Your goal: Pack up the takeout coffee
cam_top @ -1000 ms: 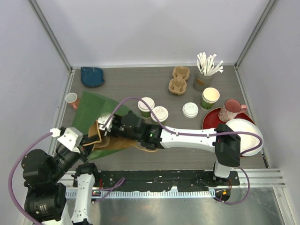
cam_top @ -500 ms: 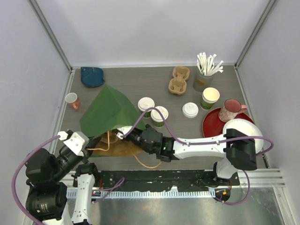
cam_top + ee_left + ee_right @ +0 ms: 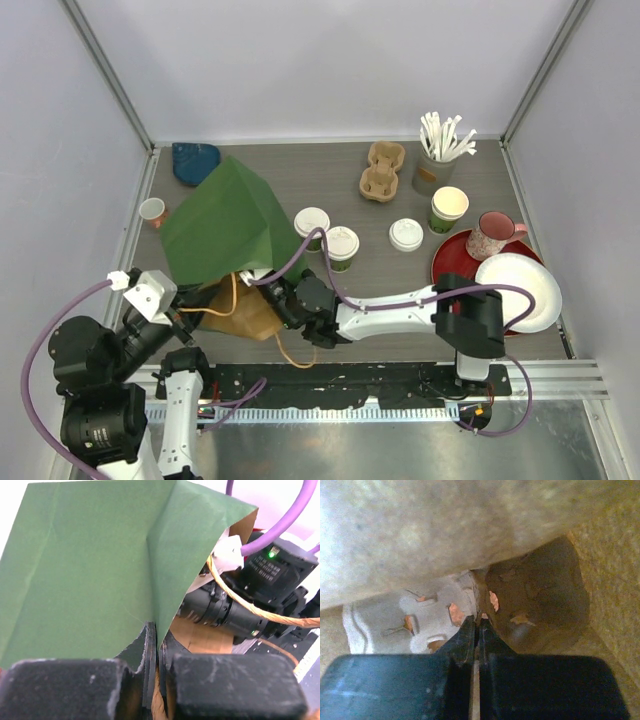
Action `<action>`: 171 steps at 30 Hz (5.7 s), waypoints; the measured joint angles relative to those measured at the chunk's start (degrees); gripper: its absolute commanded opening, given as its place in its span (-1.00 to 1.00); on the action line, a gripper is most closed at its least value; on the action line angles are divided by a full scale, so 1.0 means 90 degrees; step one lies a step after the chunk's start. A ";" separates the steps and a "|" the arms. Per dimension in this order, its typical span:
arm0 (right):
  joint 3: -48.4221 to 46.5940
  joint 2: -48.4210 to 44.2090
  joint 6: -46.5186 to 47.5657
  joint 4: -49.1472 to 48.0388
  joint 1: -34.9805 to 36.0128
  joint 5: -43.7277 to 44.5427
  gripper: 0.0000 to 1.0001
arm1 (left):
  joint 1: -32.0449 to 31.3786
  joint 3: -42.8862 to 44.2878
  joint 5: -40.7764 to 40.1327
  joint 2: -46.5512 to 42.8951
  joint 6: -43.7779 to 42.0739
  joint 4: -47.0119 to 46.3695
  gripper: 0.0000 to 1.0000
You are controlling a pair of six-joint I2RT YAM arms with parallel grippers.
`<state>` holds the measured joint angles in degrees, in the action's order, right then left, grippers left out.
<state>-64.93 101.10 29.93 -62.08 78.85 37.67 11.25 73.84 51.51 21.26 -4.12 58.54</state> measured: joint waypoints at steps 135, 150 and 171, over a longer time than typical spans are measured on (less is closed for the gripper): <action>-0.0267 -0.0046 -0.0243 0.0308 -0.1059 -0.2057 0.22 | 0.0087 0.0585 -0.0333 0.0692 0.2375 -0.0920 -1.00; 0.0495 -0.1615 -0.0350 0.3070 -0.0748 -0.2052 0.45 | 0.0000 0.0340 -0.0656 0.0704 0.2118 -0.0425 -1.00; -0.1025 -0.1413 -0.0801 0.6887 -0.0772 -0.3026 0.45 | 0.0000 0.0272 -0.1991 0.0901 0.2011 0.0240 -1.00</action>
<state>-74.15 88.38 22.72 -0.10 71.90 10.44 11.25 76.29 33.58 29.36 13.98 60.71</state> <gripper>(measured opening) 0.727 0.040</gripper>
